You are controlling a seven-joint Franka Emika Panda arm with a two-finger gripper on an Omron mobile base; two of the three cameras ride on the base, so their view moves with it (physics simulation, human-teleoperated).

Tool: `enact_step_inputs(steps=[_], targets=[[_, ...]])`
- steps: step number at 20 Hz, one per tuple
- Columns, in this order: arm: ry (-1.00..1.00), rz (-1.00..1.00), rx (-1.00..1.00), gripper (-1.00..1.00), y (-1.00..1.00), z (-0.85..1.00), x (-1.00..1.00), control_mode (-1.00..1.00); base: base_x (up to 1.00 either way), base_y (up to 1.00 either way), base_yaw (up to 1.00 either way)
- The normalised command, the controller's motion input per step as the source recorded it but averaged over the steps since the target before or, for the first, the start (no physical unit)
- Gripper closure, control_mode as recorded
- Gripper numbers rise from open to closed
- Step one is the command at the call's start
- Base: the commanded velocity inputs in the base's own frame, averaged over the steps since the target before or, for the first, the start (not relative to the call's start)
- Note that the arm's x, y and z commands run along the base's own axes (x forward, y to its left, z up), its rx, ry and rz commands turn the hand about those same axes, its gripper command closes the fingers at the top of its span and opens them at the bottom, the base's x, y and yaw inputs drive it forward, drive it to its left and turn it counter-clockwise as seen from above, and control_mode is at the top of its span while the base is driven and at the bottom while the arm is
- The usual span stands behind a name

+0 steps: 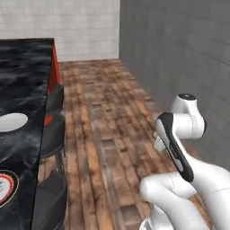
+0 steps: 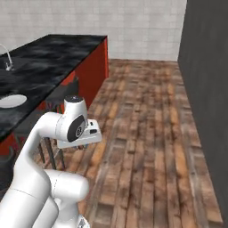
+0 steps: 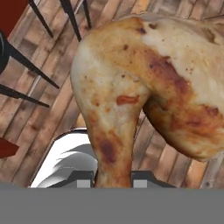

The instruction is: Take the chicken drumsticks from the pan and place one on each plate on the dining counter.

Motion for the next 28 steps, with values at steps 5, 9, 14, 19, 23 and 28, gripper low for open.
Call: enact_step_inputs(steps=[5, 9, 14, 19, 23, 28], targets=[[0.0, 0.0, 0.0, 1.0, 0.0, 0.0, 0.0, 1.0, 0.76, 0.0, 0.82], [0.0, 0.0, 0.0, 1.0, 0.0, 0.0, 0.0, 1.0, 0.71, 0.0, 0.88], [0.0, 0.0, 0.0, 1.0, 0.0, 0.0, 0.0, 1.0, 0.54, 0.0, 0.91], [0.0, 0.0, 0.0, 1.0, 0.0, 0.0, 0.0, 1.0, 0.58, 0.0, 0.8], [0.0, 0.0, 0.0, 1.0, 0.0, 0.0, 0.0, 1.0, 0.54, 0.01, 0.49], [0.0, 0.0, 0.0, 1.0, 0.0, 0.0, 0.0, 1.0, 0.63, 0.0, 0.44]])
